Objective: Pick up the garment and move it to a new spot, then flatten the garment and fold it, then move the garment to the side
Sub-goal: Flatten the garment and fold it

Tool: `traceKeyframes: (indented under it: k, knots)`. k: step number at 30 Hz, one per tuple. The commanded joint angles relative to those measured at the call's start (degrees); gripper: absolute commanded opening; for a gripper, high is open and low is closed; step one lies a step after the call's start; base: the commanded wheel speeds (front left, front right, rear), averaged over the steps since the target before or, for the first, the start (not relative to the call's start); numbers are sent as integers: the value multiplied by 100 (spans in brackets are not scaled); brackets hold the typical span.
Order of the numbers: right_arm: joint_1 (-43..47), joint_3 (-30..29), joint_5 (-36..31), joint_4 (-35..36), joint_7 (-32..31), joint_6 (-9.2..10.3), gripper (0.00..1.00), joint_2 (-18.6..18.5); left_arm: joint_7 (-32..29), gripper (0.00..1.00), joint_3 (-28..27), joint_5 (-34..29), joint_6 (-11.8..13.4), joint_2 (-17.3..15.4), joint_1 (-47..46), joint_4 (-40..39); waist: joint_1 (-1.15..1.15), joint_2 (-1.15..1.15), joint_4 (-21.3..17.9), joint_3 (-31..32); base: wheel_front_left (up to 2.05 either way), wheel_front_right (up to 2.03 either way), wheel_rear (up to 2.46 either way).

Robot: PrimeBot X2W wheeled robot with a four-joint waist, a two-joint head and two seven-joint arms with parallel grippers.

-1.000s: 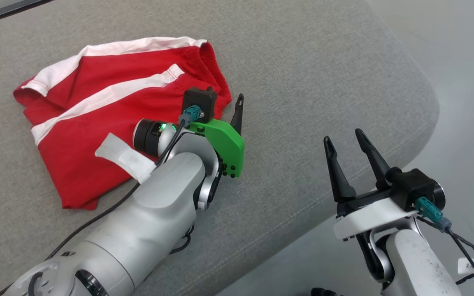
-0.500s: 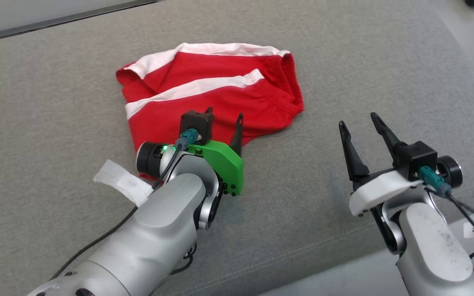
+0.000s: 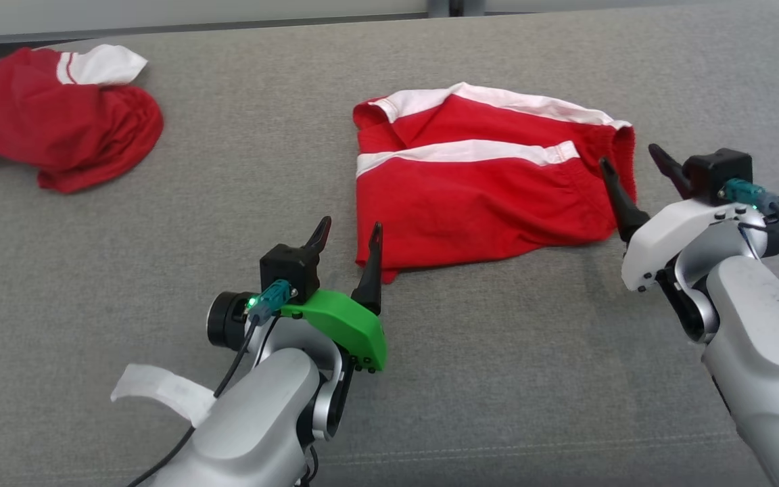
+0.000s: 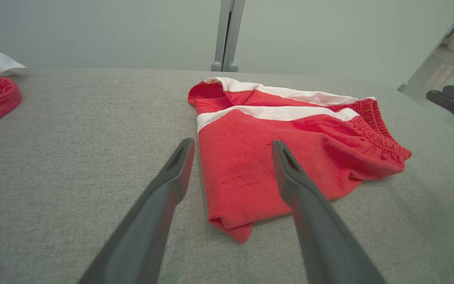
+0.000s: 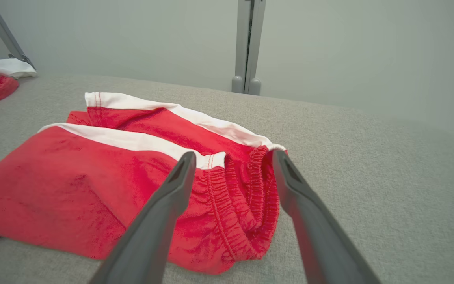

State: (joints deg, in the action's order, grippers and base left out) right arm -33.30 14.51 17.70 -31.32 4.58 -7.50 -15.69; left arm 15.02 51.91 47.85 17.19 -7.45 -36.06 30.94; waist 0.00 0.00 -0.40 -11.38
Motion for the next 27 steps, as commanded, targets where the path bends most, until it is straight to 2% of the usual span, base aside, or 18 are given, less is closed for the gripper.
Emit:
traceKeyframes:
  k: [1, 4, 11, 21, 27]
  knots:
    - [-149, 60, 68, -138, -29, 2, 100, -120, 13, 100, -79, -112, 47, -45, 143, -137, 0, 0, 595, -8, 0, 0, 0]
    - [-469, 196, 305, -580, -97, 2, 100, -304, 14, 100, -285, -322, 107, -122, 412, -503, 0, 0, 886, -143, 0, 0, 0]
    - [-879, 312, 733, -1384, -413, 2, 100, -549, 15, 100, -525, -536, 151, -192, 660, -915, 0, 0, 1254, -294, 0, 0, 0]
    - [-1148, 511, 1175, -2069, -705, 2, 100, -633, 14, 100, -691, -679, 134, -204, 759, -1113, 0, 0, 1397, -370, 0, 0, 0]
    - [-1199, 692, 1421, -2184, -790, 2, 100, -701, 14, 100, -767, -716, 98, -214, 773, -1134, 0, 0, 1456, -429, 0, 0, 0]
